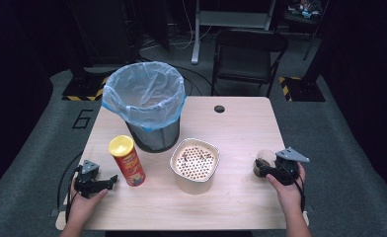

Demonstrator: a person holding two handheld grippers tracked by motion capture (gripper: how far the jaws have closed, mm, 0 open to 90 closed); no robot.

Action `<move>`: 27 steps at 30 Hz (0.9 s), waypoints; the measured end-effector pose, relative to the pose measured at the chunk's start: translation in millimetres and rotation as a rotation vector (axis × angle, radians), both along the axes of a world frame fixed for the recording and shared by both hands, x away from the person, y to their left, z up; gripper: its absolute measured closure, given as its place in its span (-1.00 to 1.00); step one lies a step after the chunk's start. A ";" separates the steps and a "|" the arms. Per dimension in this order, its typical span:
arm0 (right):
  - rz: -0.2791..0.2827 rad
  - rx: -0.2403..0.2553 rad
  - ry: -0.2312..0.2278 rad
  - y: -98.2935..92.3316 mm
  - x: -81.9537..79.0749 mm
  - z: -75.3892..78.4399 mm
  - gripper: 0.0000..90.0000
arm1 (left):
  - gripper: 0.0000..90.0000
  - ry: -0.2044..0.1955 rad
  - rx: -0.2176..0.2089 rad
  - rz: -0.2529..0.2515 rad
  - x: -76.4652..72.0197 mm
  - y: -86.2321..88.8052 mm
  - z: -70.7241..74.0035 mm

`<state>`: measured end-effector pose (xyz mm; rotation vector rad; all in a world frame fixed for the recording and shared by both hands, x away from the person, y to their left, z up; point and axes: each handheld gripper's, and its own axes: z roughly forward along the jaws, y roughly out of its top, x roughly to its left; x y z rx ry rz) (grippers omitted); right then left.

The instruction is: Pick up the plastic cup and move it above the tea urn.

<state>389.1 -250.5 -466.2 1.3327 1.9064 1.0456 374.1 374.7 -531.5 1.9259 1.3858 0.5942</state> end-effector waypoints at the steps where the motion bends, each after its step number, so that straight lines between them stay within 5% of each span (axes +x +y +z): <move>1: 0.002 0.005 -0.013 -1.4 -2.8 5.2 -0.72 | -0.70 0.000 0.000 0.000 0.0 0.0 0.0; 9: 0.037 -0.018 -0.043 6.5 -14.8 32.3 -0.64 | -0.70 0.000 0.000 0.000 0.0 0.0 0.0; 12: 0.091 0.012 -0.041 21.6 -16.8 45.6 -0.44 | -0.70 0.000 0.000 0.000 0.0 0.0 0.0; 13: 0.138 0.031 -0.054 36.4 -15.5 52.3 -0.15 | -0.70 0.000 0.000 0.000 0.0 0.0 0.0; 15: 0.162 0.050 -0.060 44.4 -14.1 54.7 -0.06 | -0.70 0.000 0.000 0.000 0.0 0.0 0.0; 16: 0.227 0.087 -0.026 62.5 -7.1 57.6 0.12 | -0.70 0.000 0.000 0.000 0.0 -0.1 0.0; 22: 0.284 0.085 0.008 98.6 4.4 60.3 0.27 | -0.70 0.000 0.000 0.000 0.0 0.0 0.0; 24: 0.302 0.081 0.035 108.8 8.9 59.6 0.41 | -0.70 0.000 0.000 0.000 0.0 0.0 0.0; 27: 0.342 0.136 0.110 120.7 18.0 54.6 0.46 | -0.70 -0.004 0.008 -0.007 0.1 0.7 0.2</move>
